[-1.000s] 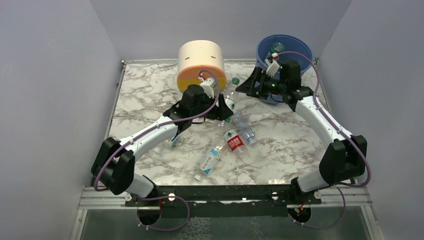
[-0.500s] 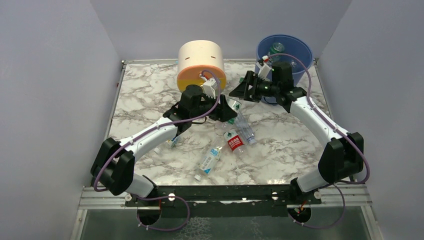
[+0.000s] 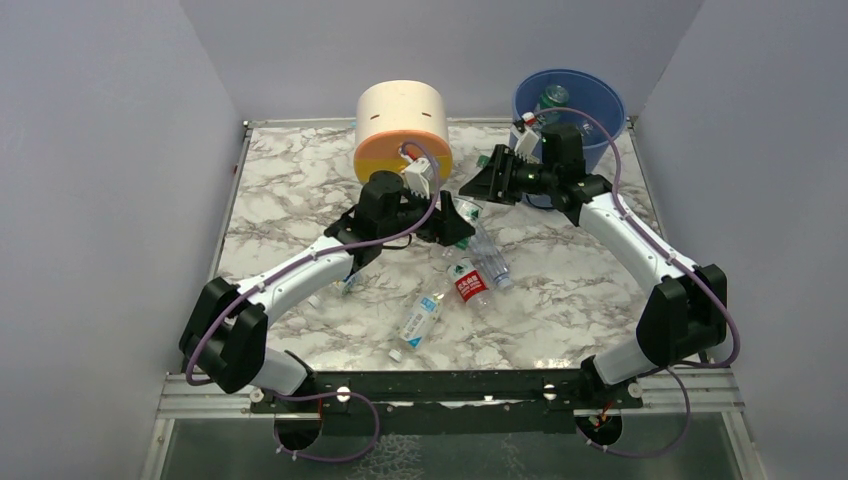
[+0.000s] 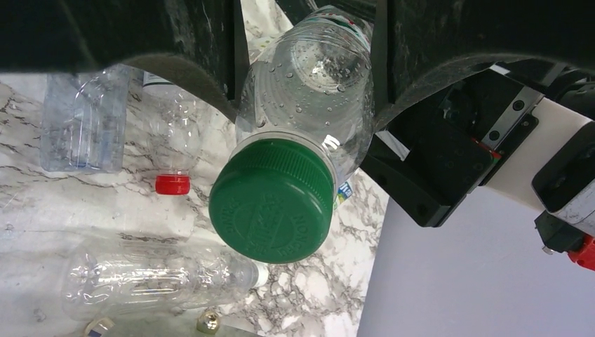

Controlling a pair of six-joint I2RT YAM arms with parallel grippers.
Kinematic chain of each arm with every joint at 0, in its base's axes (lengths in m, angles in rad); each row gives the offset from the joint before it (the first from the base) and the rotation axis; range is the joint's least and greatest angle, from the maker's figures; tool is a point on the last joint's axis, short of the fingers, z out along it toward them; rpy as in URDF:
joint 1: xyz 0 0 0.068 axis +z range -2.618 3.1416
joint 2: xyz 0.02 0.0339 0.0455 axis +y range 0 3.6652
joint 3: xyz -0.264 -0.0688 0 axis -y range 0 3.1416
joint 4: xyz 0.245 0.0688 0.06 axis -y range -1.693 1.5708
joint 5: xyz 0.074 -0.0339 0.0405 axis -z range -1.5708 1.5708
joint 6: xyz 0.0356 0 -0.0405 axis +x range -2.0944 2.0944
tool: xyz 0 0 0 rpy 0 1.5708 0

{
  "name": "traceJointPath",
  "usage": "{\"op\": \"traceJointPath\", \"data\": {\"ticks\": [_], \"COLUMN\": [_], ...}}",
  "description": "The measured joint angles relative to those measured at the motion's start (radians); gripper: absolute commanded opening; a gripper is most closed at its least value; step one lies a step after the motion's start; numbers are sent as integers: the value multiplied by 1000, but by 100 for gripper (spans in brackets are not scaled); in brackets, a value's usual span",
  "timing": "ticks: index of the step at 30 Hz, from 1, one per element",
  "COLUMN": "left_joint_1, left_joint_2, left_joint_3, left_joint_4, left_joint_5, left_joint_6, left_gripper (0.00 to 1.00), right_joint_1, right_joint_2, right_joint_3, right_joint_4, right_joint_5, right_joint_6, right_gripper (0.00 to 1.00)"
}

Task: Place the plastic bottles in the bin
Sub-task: Pick up the plastic bottle at the center of the board.

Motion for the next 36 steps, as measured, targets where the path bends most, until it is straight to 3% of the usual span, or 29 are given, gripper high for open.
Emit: {"op": "traceJointPath", "data": {"ticks": [3,5,27,36], "left_joint_1": [0,0,0,0], "left_joint_2": [-12,-24,-248,-315], "left_joint_3": [-3,-6,-63,-63], "left_joint_4": [-2,-6,-94,-142], "left_joint_5": [0,0,-125,-181], "left_joint_6": [0,0,5,23], "left_gripper": [88,99,99,99], "right_joint_1": [3,5,6,6], "right_joint_2": [0,0,0,13], "right_joint_3": [0,0,70,271], "right_joint_4": [-2,-2,-71,-172], "right_joint_5": [0,0,50,146], "right_joint_6": [0,0,-41,-97], "right_gripper": [52,52,52,53]}}
